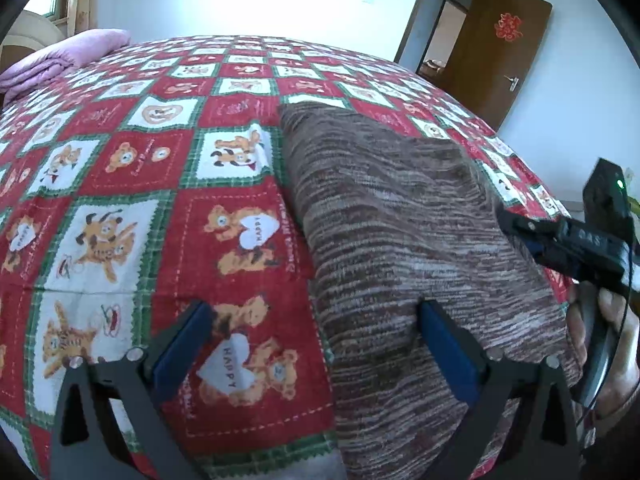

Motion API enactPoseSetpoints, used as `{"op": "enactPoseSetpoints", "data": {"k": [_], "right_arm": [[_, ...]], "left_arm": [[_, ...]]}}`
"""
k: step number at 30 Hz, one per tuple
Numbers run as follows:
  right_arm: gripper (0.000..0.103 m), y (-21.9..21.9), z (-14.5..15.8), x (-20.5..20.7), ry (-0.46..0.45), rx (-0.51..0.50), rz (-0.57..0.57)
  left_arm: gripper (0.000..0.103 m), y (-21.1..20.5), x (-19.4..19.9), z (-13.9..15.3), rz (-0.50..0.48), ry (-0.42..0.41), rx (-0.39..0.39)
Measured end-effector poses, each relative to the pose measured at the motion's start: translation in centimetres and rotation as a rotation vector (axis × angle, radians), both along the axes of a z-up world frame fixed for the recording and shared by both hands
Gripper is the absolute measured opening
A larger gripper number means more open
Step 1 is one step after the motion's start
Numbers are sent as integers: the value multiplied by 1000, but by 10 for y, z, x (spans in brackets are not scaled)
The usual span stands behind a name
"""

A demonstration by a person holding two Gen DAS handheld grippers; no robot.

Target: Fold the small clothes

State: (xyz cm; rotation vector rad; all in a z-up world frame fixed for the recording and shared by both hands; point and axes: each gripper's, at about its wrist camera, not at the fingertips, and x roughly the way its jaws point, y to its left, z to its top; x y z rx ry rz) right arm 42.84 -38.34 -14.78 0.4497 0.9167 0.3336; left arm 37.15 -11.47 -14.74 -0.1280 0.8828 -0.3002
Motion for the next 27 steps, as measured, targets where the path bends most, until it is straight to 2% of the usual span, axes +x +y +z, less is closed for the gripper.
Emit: {"op": "enactPoseSetpoints", "data": {"k": [14, 19, 23, 27], "right_arm": [[44, 4, -10, 41, 5, 70, 9], [44, -1, -13, 41, -2, 150, 38], [43, 0, -15, 40, -7, 164, 50], [36, 0, -17, 39, -6, 161, 34]], "left_arm": [[103, 1, 0, -1, -23, 0, -25], [102, -2, -2, 1, -60, -9, -46], [93, -5, -3, 2, -99, -15, -66], [90, -7, -3, 2, -127, -11, -84]]}}
